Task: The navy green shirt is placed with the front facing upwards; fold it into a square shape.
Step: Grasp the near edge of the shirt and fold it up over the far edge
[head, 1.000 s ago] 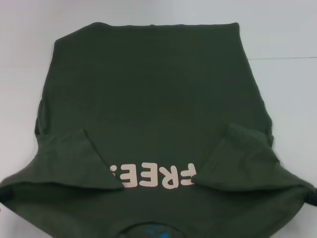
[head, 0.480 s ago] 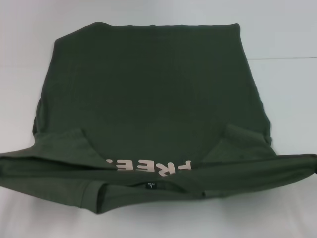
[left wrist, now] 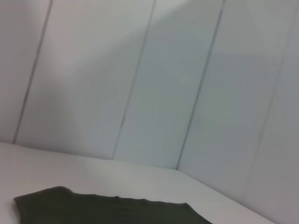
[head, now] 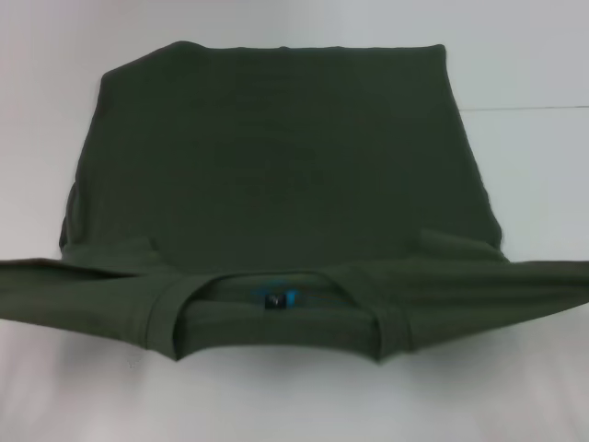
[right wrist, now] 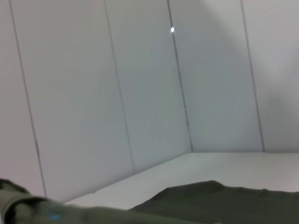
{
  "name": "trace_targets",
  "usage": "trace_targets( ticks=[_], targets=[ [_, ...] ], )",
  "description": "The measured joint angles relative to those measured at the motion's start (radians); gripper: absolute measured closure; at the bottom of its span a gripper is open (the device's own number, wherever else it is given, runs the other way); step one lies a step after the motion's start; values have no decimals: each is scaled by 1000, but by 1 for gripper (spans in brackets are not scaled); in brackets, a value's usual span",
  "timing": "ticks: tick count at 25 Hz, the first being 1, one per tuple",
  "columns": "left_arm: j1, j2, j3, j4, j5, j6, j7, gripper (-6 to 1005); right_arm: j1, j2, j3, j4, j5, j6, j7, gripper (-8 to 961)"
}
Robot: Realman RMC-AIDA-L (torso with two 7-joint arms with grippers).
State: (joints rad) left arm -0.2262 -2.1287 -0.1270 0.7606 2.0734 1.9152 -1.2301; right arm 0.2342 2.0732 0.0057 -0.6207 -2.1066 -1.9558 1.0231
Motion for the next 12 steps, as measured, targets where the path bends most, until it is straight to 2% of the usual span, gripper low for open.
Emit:
trace_targets(
  ticks=[7,12],
  targets=[
    [-20,8,-1,-63,5,-88,-15,948,30,-2,18,23,0,31,11,923],
    [-69,15,31,-108,11,-160,13,948,80,3,11,27,-4,133,73,923]
  ],
)
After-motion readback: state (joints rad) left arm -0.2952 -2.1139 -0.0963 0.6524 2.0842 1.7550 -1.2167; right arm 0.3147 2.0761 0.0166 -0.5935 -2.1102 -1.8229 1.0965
